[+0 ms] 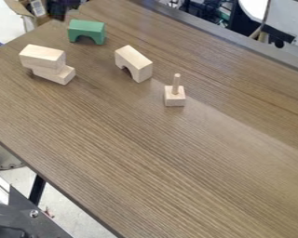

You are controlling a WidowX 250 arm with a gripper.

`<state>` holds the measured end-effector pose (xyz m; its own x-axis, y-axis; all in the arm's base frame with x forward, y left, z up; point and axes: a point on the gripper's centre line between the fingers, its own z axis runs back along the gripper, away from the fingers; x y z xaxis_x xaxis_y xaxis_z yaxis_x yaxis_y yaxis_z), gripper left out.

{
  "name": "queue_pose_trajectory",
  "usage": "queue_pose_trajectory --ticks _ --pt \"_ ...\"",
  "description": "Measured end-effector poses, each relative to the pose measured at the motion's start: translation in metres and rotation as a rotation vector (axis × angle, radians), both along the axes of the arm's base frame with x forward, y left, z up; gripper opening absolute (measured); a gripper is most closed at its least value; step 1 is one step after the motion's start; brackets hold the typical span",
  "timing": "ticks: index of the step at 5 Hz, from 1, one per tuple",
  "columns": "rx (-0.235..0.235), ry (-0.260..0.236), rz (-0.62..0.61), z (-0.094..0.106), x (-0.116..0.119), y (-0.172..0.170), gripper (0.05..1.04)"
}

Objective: Put the green arch on top of the wooden arch.

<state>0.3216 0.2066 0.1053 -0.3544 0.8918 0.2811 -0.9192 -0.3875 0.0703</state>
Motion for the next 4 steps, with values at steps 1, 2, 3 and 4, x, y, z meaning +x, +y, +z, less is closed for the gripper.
queue_pose_trajectory --ticks 1,2,3,4 --pt "-0.006 0.010 -0.020 -0.014 0.013 0.002 0.999" --pt "-0.022 -0.035 0.095 -0.019 0.027 0.002 0.999" --pt "-0.049 -0.066 0.247 -0.023 0.038 0.006 0.999" --pt "-0.062 -0.077 0.332 -0.025 0.046 0.008 0.999"
